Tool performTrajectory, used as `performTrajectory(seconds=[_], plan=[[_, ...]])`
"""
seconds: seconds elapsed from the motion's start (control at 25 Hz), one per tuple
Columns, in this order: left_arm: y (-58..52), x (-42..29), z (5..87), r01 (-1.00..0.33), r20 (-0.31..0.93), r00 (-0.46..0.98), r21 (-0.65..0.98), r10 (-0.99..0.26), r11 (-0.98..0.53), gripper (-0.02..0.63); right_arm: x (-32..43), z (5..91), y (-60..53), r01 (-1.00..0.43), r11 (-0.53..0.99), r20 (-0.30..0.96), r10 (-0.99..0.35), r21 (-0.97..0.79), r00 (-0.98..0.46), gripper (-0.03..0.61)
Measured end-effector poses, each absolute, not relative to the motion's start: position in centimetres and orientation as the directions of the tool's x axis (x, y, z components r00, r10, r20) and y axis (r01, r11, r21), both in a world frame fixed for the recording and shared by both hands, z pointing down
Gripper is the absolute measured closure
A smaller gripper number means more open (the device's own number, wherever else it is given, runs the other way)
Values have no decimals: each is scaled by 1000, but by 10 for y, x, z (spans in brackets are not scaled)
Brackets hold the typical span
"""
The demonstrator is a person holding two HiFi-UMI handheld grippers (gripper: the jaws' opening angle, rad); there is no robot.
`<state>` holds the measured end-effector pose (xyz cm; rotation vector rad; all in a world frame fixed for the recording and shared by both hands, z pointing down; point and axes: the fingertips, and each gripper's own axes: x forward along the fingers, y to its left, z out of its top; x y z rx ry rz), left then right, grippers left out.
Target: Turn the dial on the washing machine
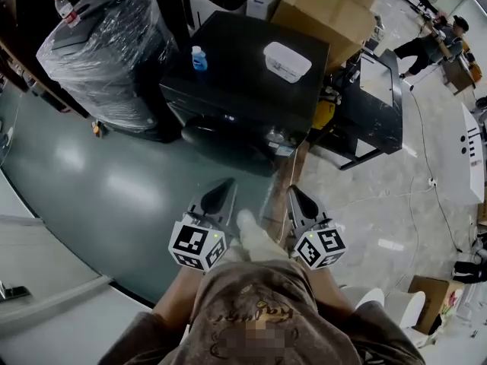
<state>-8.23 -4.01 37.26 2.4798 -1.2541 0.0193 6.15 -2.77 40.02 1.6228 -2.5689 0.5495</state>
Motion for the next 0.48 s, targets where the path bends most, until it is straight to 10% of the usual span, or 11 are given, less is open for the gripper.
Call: performTrajectory(seconds=[0.48], plan=[[-70,-67,378,-763,164,628,324,-761,-560,617,78,407,-57,-905,339,230,-888,-257,-398,577]])
